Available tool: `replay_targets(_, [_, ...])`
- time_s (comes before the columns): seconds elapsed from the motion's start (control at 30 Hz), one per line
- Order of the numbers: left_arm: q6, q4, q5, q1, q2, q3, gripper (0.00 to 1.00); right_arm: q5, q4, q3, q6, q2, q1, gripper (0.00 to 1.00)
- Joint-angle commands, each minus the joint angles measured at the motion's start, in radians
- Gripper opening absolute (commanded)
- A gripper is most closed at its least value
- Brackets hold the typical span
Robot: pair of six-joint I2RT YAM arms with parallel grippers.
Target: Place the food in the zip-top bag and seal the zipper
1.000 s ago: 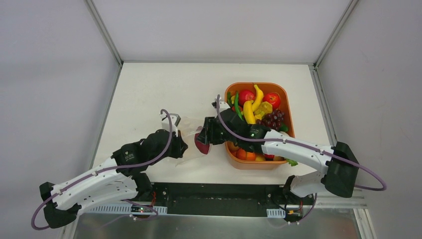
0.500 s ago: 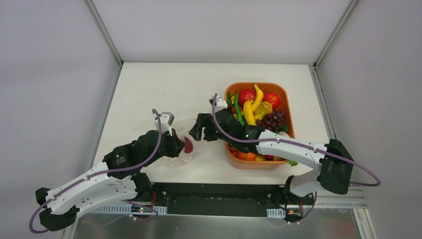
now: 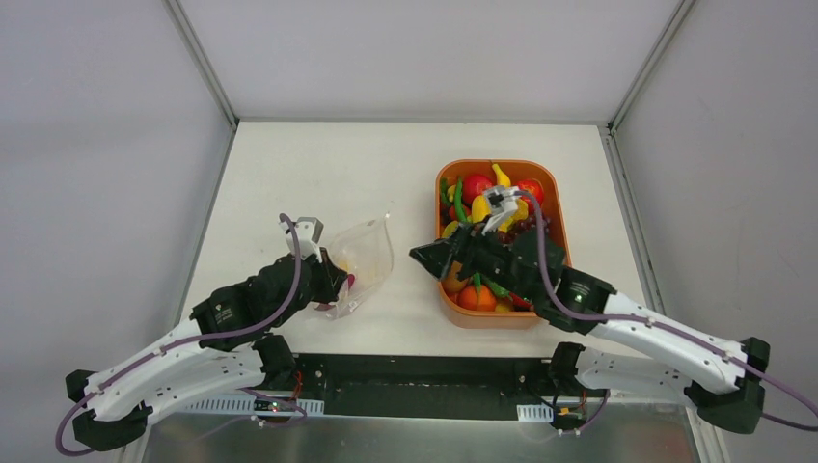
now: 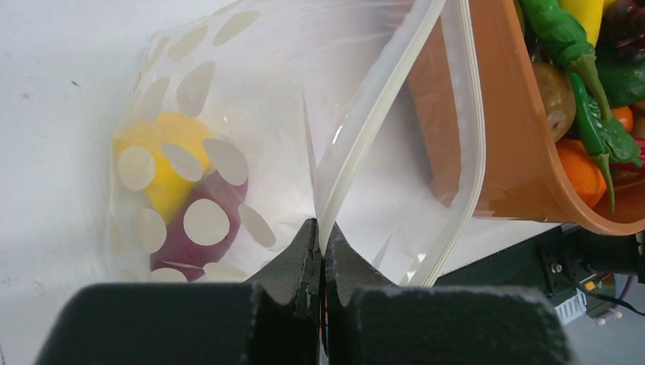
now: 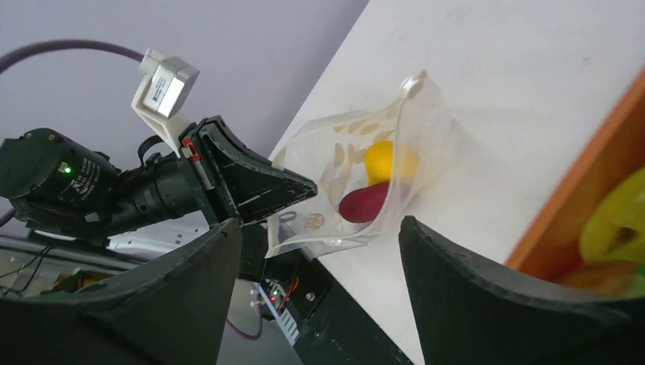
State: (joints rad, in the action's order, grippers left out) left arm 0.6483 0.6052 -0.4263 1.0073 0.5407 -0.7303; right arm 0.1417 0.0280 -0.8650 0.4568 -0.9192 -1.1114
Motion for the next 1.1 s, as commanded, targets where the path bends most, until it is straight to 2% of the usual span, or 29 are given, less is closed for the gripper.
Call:
replay_targets(0.0, [0.017, -0.027, -0.004, 0.003, 0.006, 0.021, 0.0, 0.16, -0.171, 0.022, -0.043, 0.114, -0.003, 0.75])
replay_targets(0.13, [0.005, -0.103, 0.031, 0.003, -0.013, 0.055, 0.0, 0.219, -0.355, -0.003, -0.049, 0.151, -0.002, 0.69])
replay_targets(0.27, [0.007, -0.095, 0.02, 0.002, 0.003, 0.05, 0.0, 0.382, -0.526, -0.024, 0.015, 0.14, -0.004, 0.59])
replay_targets(0.5, [0.013, -0.098, 0.02, 0.003, 0.034, 0.053, 0.0, 0.428, -0.537, 0.013, 0.047, 0.169, -0.002, 0.5])
replay_targets(0.57, [0.012, -0.099, 0.02, 0.002, 0.04, 0.05, 0.0, 0.409, -0.537, 0.01, 0.04, 0.165, -0.002, 0.48])
replay_targets(0.77, [0.008, -0.098, 0.003, 0.003, 0.043, 0.05, 0.0, 0.202, -0.522, -0.02, 0.004, 0.115, -0.003, 0.46])
replay_targets(1.07, [-0.006, -0.102, 0.0, 0.003, 0.068, 0.037, 0.0, 0.121, -0.427, 0.003, -0.001, 0.052, -0.003, 0.43])
